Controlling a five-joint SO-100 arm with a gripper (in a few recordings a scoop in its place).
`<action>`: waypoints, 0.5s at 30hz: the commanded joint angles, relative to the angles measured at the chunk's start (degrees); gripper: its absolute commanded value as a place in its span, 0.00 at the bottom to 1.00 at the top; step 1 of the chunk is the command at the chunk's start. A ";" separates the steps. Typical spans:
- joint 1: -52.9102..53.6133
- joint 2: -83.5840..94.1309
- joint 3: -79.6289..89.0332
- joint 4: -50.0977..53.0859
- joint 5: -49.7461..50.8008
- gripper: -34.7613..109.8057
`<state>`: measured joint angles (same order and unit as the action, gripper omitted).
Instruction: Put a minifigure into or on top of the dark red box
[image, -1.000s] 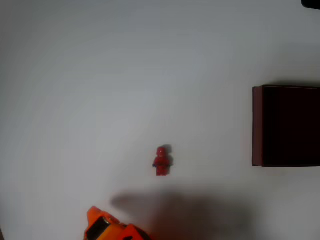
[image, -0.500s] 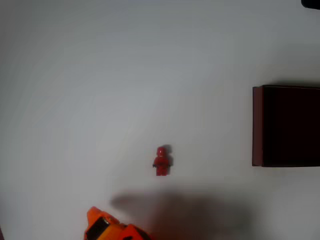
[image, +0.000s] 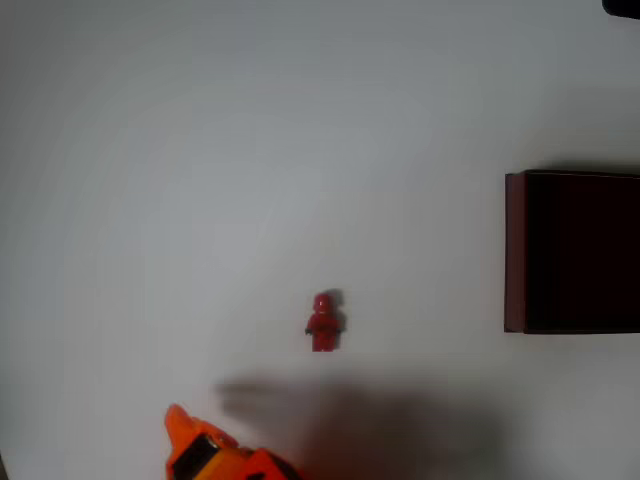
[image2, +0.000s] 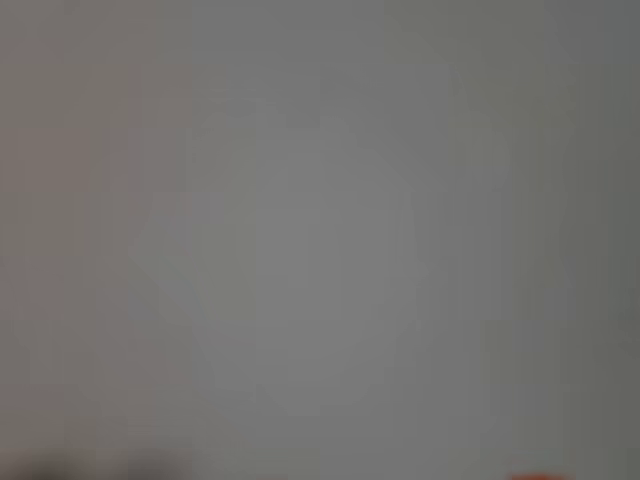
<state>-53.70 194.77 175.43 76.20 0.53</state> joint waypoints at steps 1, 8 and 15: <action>1.23 0.62 -2.46 1.67 2.72 0.32; 9.40 0.62 -2.37 1.49 8.61 0.24; 17.23 -0.26 -14.06 8.44 31.64 0.28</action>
<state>-39.64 194.68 169.37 79.28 18.37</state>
